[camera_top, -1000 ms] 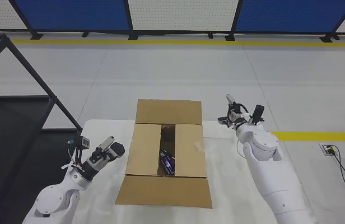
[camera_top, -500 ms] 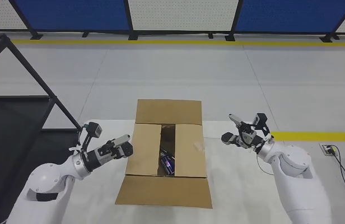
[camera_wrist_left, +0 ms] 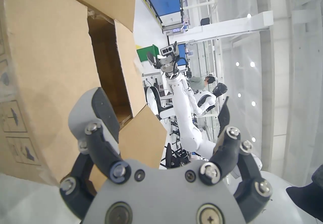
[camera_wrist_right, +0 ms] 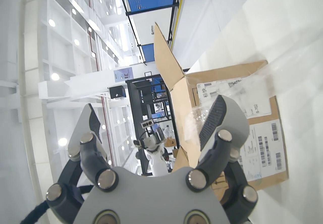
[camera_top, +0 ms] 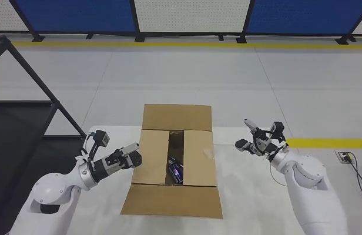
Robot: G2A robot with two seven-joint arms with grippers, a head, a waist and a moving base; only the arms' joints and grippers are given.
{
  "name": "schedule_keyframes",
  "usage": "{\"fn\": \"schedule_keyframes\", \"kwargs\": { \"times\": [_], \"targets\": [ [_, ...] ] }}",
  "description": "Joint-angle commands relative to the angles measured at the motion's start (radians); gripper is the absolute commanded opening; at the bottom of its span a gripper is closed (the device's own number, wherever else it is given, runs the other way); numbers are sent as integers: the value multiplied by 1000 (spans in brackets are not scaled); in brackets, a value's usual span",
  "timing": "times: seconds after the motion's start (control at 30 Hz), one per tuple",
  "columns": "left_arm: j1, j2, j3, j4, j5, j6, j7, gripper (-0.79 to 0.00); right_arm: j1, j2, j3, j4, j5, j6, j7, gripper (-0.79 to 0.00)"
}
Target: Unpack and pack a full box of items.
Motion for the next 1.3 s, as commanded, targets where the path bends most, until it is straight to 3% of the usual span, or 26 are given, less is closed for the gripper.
{"fn": "schedule_keyframes", "kwargs": {
  "times": [0.0, 0.27, 0.43, 0.67, 1.0, 1.27],
  "targets": [
    [2, 0, 6, -4, -2, -5, 4, 0, 30, -10, -38, 8, 3, 49, -83, 0],
    [22, 1, -6, -2, -34, -32, 22, 0, 144, -61, -225, 101, -29, 86, -295, 0],
    [44, 4, -28, 1, -56, -51, 39, 0, 203, -72, -294, 171, -93, 111, -265, 0],
    [51, 7, -38, 5, -70, -58, 36, 0, 219, -55, -279, 206, -146, 101, -182, 0],
    [29, 8, -18, 13, -63, -54, 20, 0, 148, -20, -197, 132, -160, 118, -148, 0],
    [25, 10, -9, 16, -58, -57, 22, 0, 119, -23, -175, 90, -52, 104, -158, 0]
  ]
}}
